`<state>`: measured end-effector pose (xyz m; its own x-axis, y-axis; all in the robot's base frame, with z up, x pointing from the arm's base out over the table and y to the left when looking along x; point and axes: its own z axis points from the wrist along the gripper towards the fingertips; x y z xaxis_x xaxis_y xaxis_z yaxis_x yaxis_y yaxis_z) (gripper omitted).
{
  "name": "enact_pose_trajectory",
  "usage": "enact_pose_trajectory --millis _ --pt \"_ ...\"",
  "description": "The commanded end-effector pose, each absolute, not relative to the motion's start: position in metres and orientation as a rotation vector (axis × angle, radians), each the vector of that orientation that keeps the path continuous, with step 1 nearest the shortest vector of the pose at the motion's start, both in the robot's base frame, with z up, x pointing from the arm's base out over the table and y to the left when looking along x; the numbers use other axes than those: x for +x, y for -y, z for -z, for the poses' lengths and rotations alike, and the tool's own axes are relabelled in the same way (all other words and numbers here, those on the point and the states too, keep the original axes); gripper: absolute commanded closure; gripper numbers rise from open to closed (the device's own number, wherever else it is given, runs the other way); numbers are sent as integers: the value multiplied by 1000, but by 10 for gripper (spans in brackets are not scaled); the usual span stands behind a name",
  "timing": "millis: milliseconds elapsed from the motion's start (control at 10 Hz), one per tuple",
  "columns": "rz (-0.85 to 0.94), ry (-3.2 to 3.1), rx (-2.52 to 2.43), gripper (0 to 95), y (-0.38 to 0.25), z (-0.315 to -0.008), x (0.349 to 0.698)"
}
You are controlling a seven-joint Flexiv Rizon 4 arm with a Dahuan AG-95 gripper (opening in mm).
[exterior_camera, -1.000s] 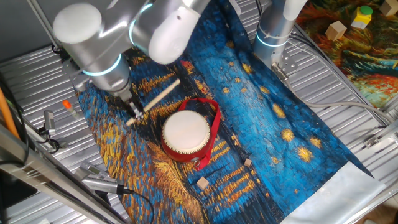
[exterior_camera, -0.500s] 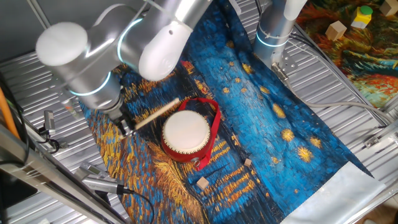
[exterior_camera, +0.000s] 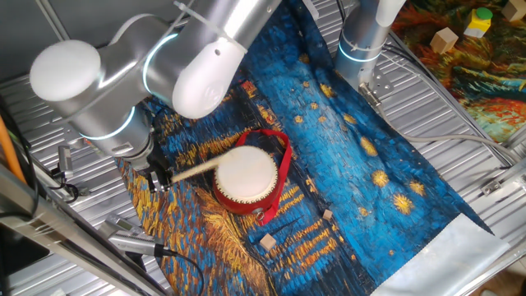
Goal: Play the drum
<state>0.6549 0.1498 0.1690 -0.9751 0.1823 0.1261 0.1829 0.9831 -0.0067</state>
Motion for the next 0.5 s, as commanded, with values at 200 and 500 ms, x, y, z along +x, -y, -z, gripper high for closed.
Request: enact_pose_trajectory --millis 200,500 --pt "12 3014 -271 0 -148 -169 653" --pt "-37 3035 -289 380 -144 -166 649"
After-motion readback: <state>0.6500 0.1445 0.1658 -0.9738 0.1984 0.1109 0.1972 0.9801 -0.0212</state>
